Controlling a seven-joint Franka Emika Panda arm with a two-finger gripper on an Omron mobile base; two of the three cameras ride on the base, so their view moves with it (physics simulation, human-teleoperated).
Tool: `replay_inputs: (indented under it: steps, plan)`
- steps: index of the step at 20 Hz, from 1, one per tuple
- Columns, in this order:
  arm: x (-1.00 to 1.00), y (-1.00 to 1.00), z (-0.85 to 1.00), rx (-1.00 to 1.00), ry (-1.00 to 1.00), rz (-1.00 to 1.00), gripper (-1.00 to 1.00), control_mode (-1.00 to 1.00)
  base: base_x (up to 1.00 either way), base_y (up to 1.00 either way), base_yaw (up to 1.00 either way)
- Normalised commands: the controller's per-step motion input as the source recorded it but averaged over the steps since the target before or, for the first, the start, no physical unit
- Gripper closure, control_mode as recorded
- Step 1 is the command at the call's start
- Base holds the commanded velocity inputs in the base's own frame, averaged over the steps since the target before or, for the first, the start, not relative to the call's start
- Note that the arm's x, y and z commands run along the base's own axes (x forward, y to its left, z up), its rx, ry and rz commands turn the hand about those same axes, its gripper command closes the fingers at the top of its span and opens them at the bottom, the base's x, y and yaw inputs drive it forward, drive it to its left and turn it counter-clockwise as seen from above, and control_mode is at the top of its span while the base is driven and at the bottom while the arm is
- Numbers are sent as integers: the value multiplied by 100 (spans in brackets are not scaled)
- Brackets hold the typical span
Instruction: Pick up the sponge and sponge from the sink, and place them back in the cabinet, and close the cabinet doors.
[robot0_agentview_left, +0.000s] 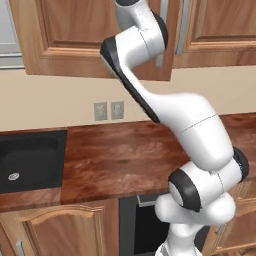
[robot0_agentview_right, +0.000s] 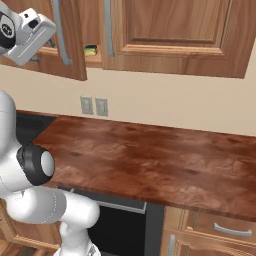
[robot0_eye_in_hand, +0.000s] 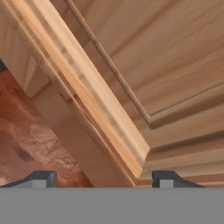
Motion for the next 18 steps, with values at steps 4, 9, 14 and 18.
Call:
replay_inputs:
  steps: [4, 9, 14, 18]
  plan:
    - [46, -39, -15, 11, -1, 0, -100, -100, 0, 0, 0]
    - [41, -36, -22, 8, -10, 2, -100, -100, 0, 0, 0]
    - [36, -32, -27, 7, -15, 3, -100, -100, 0, 0, 0]
    - [39, -31, -25, 6, -16, 3, -100, -100, 0, 0, 0]
